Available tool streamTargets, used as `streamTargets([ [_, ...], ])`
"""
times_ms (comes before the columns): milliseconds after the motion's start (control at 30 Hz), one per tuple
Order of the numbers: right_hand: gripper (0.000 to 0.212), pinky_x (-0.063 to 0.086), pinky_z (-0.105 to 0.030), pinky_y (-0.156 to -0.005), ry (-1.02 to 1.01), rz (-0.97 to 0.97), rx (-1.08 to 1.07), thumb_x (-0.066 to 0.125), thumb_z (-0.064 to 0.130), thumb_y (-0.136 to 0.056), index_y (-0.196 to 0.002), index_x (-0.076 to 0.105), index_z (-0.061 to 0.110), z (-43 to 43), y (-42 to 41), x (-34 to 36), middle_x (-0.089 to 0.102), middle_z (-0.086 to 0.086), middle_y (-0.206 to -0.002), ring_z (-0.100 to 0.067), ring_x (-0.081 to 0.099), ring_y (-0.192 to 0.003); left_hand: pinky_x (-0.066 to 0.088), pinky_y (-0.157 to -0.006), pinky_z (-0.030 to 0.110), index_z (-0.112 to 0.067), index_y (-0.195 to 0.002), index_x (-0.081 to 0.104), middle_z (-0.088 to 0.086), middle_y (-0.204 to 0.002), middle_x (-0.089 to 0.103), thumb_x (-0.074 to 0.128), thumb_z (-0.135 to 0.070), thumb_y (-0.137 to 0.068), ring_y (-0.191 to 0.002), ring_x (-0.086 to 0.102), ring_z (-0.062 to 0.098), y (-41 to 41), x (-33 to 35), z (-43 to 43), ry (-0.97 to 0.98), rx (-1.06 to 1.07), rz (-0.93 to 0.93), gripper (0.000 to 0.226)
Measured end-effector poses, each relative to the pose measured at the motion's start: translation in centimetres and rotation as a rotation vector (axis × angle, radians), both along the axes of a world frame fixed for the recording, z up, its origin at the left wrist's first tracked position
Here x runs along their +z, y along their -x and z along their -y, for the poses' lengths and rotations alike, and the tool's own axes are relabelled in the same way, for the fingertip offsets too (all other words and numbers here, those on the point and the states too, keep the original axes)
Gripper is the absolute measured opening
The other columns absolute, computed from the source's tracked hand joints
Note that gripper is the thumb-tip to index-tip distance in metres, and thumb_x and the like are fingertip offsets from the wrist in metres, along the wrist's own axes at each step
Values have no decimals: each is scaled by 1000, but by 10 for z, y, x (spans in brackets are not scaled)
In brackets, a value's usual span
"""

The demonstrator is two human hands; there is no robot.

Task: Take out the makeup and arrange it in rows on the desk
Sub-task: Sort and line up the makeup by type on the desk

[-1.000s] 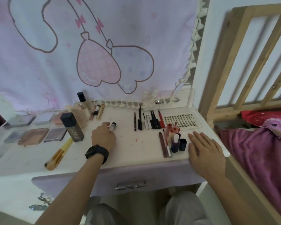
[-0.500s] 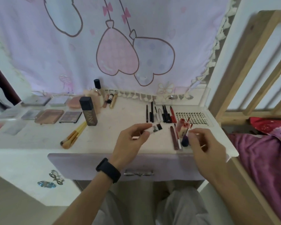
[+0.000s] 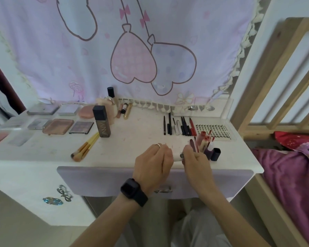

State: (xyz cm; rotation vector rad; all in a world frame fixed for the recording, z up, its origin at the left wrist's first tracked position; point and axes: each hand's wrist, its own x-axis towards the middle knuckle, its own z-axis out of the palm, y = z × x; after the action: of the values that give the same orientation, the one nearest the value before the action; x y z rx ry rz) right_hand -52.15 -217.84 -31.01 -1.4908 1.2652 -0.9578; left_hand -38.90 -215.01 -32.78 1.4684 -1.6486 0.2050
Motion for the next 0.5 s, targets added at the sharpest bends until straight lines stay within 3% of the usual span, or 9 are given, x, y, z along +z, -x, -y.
streamTargets([
  [133, 58, 29, -17, -44, 181, 58, -50, 46, 17, -103, -46, 41, 23, -2, -5, -2, 35, 8, -43, -6, 32, -43, 19, -45, 18, -27, -55, 26, -10, -43, 26, 34, -33, -99, -43, 27, 11, 16, 10, -2, -213, -51, -512, 45],
  [233, 60, 32, -23, -46, 270, 33, -43, 51, 20, -101, -41, 48, 25, 1, -3, 0, 39, 5, -42, -10, 37, -45, 21, -48, 21, -23, -52, 31, -11, -43, 27, 40, -28, -105, -44, 25, 9, 17, 14, -5, -400, -73, -667, 54],
  [333, 58, 30, -20, -47, 264, -70, 43, 50, 26, -102, -45, 42, 23, 6, 3, 4, 36, 5, -44, -9, 32, -46, 29, -50, 24, -18, -59, 47, -9, -49, 43, 41, -35, -104, -47, 33, 8, 7, 14, -7, -441, -133, -606, 49],
  [433, 54, 34, -26, -56, 164, -159, 68, 43, 41, -103, -60, 47, 8, 15, 11, 6, 40, -4, -55, -13, 37, -53, 44, -59, 17, -31, -93, 60, -18, -83, 61, 48, -49, -96, -66, 54, 6, -2, 15, -8, -398, -224, -408, 22],
  [500, 57, 36, -34, -62, 108, -199, 80, 39, 48, -102, -65, 50, 6, 19, 14, 6, 41, -6, -60, -17, 40, -59, 46, -67, 12, -37, -115, 58, -25, -98, 56, 59, -49, -92, -78, 57, 4, -9, 15, -6, -407, -236, -238, 26],
])
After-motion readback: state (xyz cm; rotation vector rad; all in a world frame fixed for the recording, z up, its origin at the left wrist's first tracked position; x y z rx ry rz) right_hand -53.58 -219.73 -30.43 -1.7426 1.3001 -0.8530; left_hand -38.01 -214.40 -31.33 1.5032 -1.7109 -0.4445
